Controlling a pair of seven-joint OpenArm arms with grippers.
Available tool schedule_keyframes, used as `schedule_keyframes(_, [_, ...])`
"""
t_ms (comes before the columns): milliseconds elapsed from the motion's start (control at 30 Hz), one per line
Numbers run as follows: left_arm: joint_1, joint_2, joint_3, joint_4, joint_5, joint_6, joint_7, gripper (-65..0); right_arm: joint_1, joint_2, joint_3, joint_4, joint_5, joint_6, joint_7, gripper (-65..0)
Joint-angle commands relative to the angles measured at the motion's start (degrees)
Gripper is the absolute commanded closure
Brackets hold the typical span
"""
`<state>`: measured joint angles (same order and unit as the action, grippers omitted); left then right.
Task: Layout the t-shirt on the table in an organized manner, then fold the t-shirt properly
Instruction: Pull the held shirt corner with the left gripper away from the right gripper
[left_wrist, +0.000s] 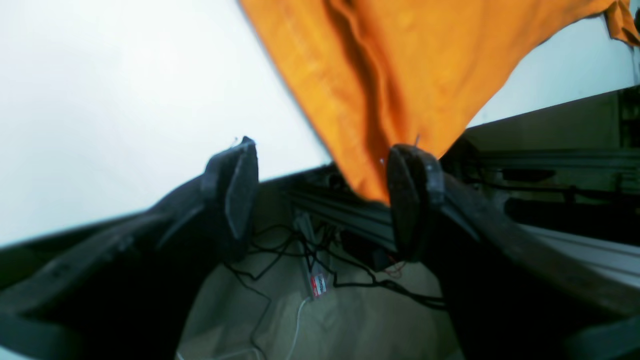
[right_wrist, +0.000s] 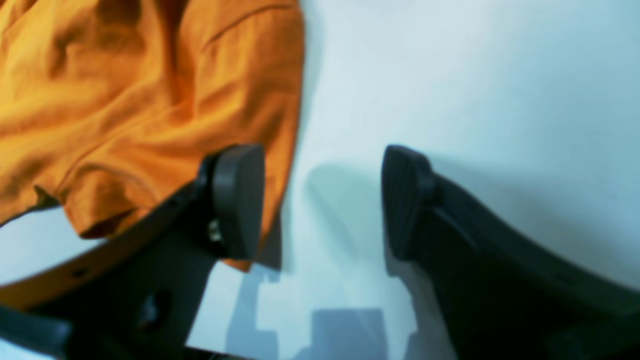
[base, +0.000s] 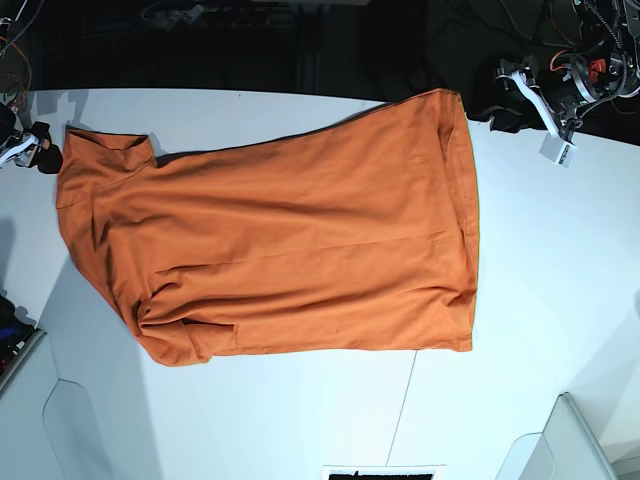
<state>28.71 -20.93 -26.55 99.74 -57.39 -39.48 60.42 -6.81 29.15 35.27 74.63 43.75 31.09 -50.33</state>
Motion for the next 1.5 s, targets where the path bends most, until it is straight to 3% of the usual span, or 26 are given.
schedule_keyframes(0, [0.0,-0.7,-0.3,0.5,-1.0,-0.5,-0.8,-42.3,0.4,0.9,-0.5,0.9,0.9,0.3,0.5,-37.1])
schedule_keyframes(133, [0.1,-0.7,1.1,0.5,-1.2,-0.5,-0.6,-42.3,0.4,-0.1,-4.8,0.9,0.7,0.3,0.4,-37.1])
schedule_keyframes(300, [0.0,-0.6,7.6,0.5,-0.1,-0.5,-0.9,-42.3,0.4,-1.5,-9.9,0.9,0.7,0.3,0.3,-37.1])
schedule_keyframes(467, [-0.1,-0.6,10.4,0.5,5.9,-0.5,-4.3,-42.3,0.4,-2.6,-10.4,0.9,0.7,0.3,0.4,-36.9])
schedule_keyframes(633, [-0.1,-0.6,10.6,0.5,7.9,-0.5,-4.8,-42.3,0.4,-2.5,-10.4,0.9,0.8,0.3,0.6,-36.8])
schedule_keyframes(700, [-0.1,-0.6,10.6,0.5,9.0,-0.5,-4.8,-42.1,0.4,-2.5,-10.4,0.9,0.9,0.3,0.6,-32.1])
schedule_keyframes(767, [-0.1,-0.6,10.6,0.5,9.9,-0.5,-4.9,-41.9,0.4,-2.5,-10.4,0.9,0.9,0.2,0.6,-20.3])
schedule_keyframes(833, [-0.1,-0.7,10.7,0.5,10.7,-0.5,-4.9,-35.0,0.4,-2.5,-10.4,0.9,0.8,0.2,0.6,-7.6])
schedule_keyframes(900, [-0.1,-0.7,11.0,0.5,12.2,-0.5,-4.9,-17.9,0.4,-2.5,-10.4,0.9,0.8,0.2,0.6,0.0])
schedule_keyframes(967, [0.1,-0.7,11.4,0.5,12.9,-0.5,-4.9,-6.7,0.4,-2.5,-10.4,0.9,0.9,0.2,0.6,0.0])
schedule_keyframes(1033, [0.0,-0.7,11.6,0.5,12.9,-0.5,-4.5,0.0,0.4,-2.5,-10.4,0.9,0.9,0.2,0.6,0.0])
schedule_keyframes(1133, [0.0,-1.0,11.6,0.6,12.2,-0.5,-4.3,0.0,0.4,-2.5,-9.9,0.9,0.9,0.3,0.5,0.0])
schedule_keyframes(1267, [0.2,-1.8,11.5,3.4,3.4,-0.5,0.7,0.0,0.4,-2.2,-7.3,1.0,2.2,0.8,-0.8,0.0])
schedule_keyframes(1467, [3.7,-1.8,8.8,11.8,1.1,-0.5,1.5,0.0,0.4,-2.1,0.7,2.5,6.9,1.9,-5.7,0.0])
